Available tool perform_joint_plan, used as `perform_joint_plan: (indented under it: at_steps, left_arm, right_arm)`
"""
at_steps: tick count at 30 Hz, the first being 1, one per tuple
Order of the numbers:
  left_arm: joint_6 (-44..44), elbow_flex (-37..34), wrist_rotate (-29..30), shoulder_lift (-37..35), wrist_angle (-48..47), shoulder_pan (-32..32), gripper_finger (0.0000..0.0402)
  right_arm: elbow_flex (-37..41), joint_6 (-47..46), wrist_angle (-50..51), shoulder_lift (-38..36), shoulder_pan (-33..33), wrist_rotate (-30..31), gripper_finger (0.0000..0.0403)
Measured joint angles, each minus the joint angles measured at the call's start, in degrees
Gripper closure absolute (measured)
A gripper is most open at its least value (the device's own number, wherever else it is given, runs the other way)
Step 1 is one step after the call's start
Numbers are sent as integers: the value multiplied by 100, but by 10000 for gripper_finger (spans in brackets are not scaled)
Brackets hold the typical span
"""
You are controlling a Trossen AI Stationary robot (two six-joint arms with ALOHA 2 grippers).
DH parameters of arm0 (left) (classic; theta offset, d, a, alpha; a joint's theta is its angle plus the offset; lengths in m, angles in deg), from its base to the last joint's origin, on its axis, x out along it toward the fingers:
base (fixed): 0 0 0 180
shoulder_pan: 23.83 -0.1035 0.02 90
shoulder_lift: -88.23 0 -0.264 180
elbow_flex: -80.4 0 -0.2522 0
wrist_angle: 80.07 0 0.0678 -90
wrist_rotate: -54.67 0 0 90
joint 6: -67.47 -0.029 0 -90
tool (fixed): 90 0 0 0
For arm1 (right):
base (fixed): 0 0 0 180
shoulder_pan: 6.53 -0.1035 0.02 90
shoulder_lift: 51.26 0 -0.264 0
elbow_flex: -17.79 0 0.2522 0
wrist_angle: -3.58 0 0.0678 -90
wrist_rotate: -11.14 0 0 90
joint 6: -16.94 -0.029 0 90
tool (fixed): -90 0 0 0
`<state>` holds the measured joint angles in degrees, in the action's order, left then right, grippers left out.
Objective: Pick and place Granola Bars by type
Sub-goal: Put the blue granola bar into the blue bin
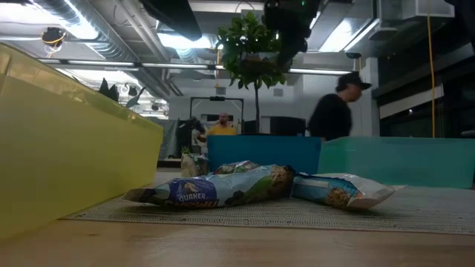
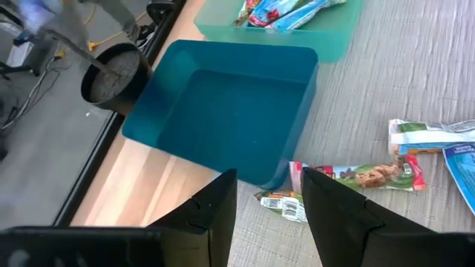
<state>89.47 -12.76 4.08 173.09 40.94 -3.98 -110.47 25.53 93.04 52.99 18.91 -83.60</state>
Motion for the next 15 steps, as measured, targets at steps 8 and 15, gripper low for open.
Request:
perform_joint_plan:
  at_steps: [8,15]
  left_arm:
    - [232,0,38,0,9,-137,258]
    - [337,0,52,2,45,-174,258]
  right_arm:
    - [1358,228,-1237,2,23,-103,346]
    - [2350,244,-2012,2,25,-98,365]
